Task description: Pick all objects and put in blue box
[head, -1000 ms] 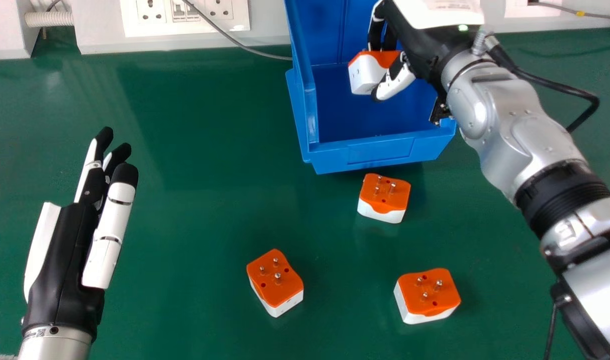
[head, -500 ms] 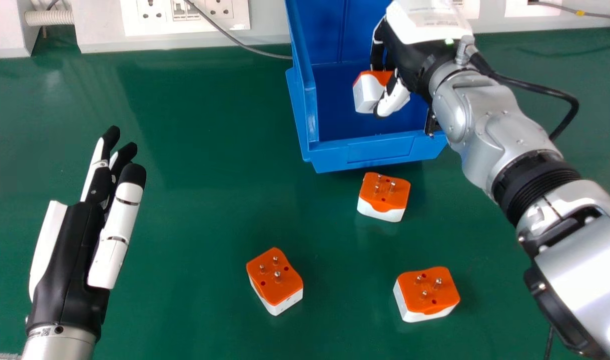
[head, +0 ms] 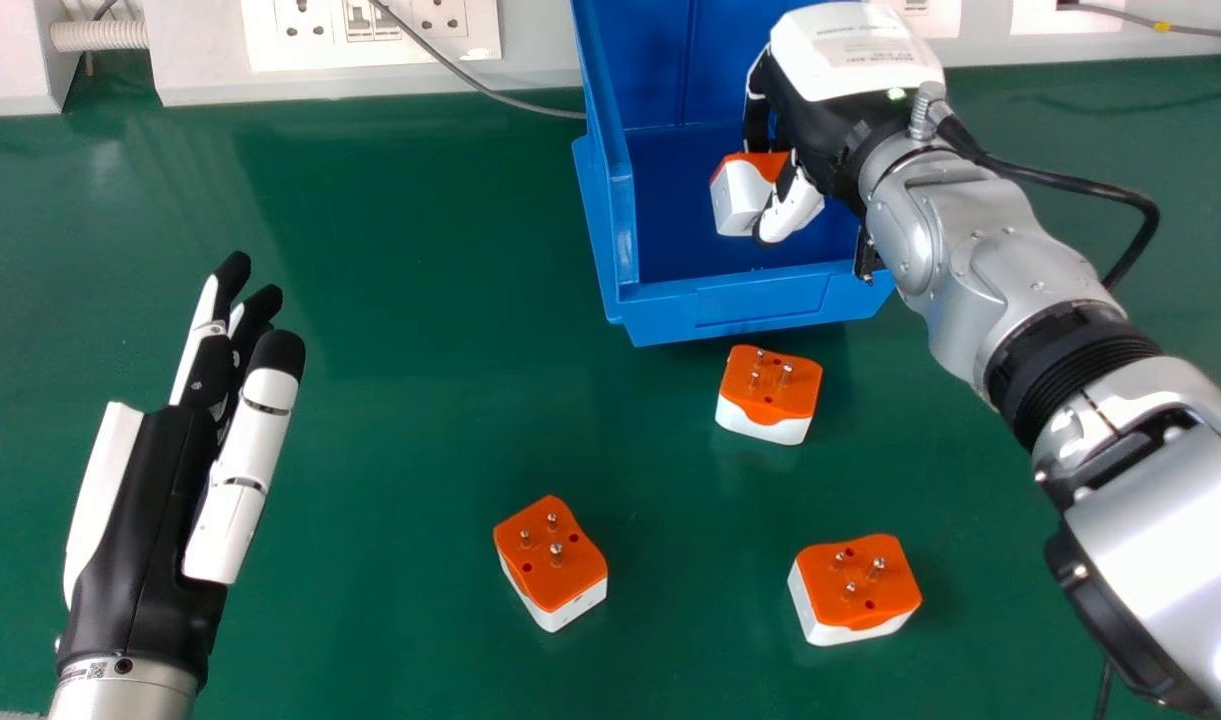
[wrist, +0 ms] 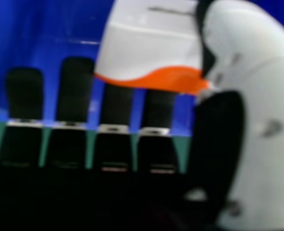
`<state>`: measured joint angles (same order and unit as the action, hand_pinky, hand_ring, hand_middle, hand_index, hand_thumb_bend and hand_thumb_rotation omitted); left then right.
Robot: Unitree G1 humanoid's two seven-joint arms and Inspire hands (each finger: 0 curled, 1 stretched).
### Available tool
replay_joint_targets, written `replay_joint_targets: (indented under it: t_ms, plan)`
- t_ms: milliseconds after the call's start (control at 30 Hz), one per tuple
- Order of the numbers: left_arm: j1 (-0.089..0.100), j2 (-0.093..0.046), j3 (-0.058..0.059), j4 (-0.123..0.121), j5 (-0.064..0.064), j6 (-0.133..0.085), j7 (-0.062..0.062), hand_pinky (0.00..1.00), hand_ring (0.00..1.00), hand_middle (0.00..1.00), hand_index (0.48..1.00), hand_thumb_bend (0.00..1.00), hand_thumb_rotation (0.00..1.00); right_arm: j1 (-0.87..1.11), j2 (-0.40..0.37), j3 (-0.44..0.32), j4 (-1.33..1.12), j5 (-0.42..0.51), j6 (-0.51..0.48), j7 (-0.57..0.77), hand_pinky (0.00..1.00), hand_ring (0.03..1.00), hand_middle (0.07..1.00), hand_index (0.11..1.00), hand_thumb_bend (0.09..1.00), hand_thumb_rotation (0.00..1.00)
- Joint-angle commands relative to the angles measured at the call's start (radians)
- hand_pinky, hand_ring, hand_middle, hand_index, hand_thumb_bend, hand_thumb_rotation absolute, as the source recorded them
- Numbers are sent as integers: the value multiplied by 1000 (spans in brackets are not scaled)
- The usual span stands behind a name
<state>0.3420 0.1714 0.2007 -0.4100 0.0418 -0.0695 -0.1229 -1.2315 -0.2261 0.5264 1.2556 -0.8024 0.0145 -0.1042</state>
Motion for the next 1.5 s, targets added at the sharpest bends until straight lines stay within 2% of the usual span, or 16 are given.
replay_joint_targets:
  t_ms: [0, 233, 467, 833, 1033, 1467]
  plan:
    - [7, -1, -2, -30, 8, -1, 12, 915, 966, 964, 985, 475, 1000, -59, 5, 0, -5, 9, 5, -30, 336, 428, 523, 516, 494, 0]
    - [14, -8, -11, -43, 7, 9, 19, 916, 966, 964, 985, 474, 1000, -49, 18, 6, -1, 15, 18, -43, 339, 426, 521, 515, 494, 0]
    - [24, -8, -21, -55, 9, 13, 24, 918, 967, 965, 985, 471, 1000, -39, 26, 15, 3, 15, 25, -62, 339, 425, 520, 519, 494, 0]
    - [27, -13, -33, -66, 15, 15, 31, 919, 968, 966, 985, 473, 1000, -22, 24, 12, -2, 36, 14, -61, 337, 422, 520, 532, 493, 0]
    - [29, -15, -37, -73, 22, 17, 35, 919, 968, 966, 985, 474, 1000, -10, 22, 13, -6, 49, 4, -56, 336, 424, 521, 533, 493, 0]
    - [29, -17, -43, -85, 26, 27, 40, 914, 966, 965, 985, 474, 1000, -6, 31, 35, -1, 47, 56, -19, 337, 428, 519, 534, 494, 0]
